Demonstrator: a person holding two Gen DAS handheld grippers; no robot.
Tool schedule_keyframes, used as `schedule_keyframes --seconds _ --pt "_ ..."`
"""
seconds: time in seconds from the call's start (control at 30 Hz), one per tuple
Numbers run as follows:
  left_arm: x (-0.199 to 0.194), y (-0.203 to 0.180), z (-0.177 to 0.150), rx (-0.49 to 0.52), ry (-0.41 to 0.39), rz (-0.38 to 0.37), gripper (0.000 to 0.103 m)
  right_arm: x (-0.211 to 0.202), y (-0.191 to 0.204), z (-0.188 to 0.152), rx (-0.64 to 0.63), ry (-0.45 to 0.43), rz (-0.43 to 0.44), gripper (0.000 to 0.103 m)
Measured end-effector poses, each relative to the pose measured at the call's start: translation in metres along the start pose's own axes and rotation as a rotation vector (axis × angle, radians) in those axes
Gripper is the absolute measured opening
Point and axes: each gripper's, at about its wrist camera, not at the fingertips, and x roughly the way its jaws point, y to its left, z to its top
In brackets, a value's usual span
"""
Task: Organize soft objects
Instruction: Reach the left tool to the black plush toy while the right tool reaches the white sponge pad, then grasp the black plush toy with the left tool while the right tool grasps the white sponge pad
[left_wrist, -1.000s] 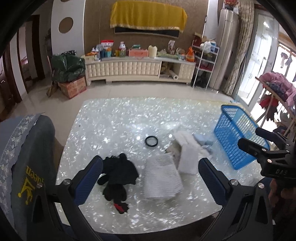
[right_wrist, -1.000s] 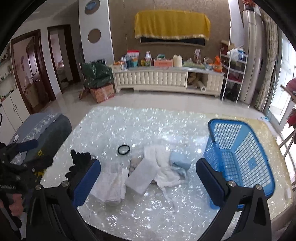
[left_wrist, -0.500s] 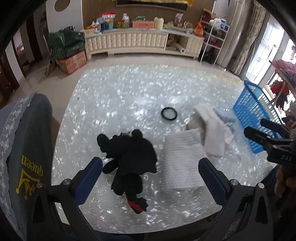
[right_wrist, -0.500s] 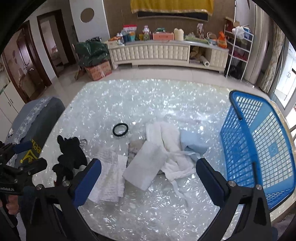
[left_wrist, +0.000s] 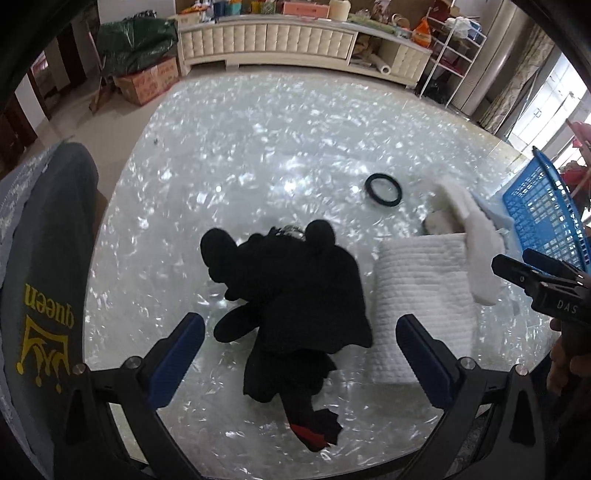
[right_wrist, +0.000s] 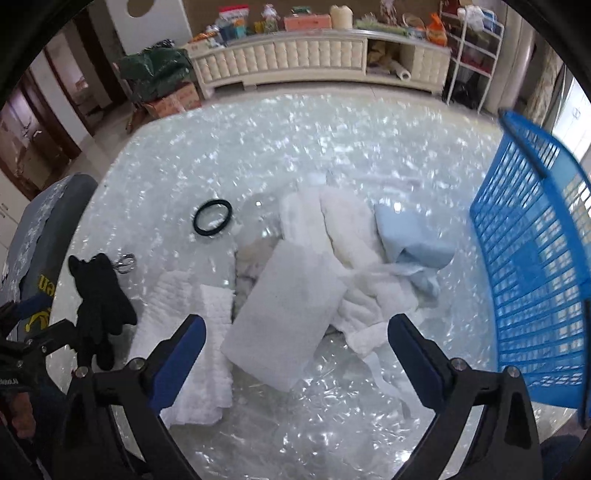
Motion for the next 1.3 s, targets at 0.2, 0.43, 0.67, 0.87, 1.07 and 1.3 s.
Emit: schedule_keyframes --seconds 0.2,0.43,0.67,0.87,1.07,1.3 --pt "0.019 0.008 -0.001 -0.026 0.044 -0.005 0.103 0.027 0.0 0.001 0.03 0.055 -0.018 0.1" --pt "0.042 0.01 -0.003 -0.025 0.092 -0.035 0.103 0.049 0.0 0.003 0.049 0.091 -0.047 0.091" --pt "0.057 -0.001 0.0 0.0 0.109 0.026 0.102 0.06 0.004 0.004 0.046 0.104 -0.06 0.081" --pt "0.064 -0.007 0.0 0.022 0.116 0.094 0.083 0.053 0.006 0.003 0.043 0.079 -0.033 0.056" --pt "0.069 0.005 0.001 0.001 0.109 0.13 0.051 0.039 0.008 -0.004 0.035 0.081 0.004 0.048" --pt "0.067 0.033 0.006 -0.077 0.092 0.153 0.047 0.019 0.008 -0.009 0.034 0.061 0.017 0.047"
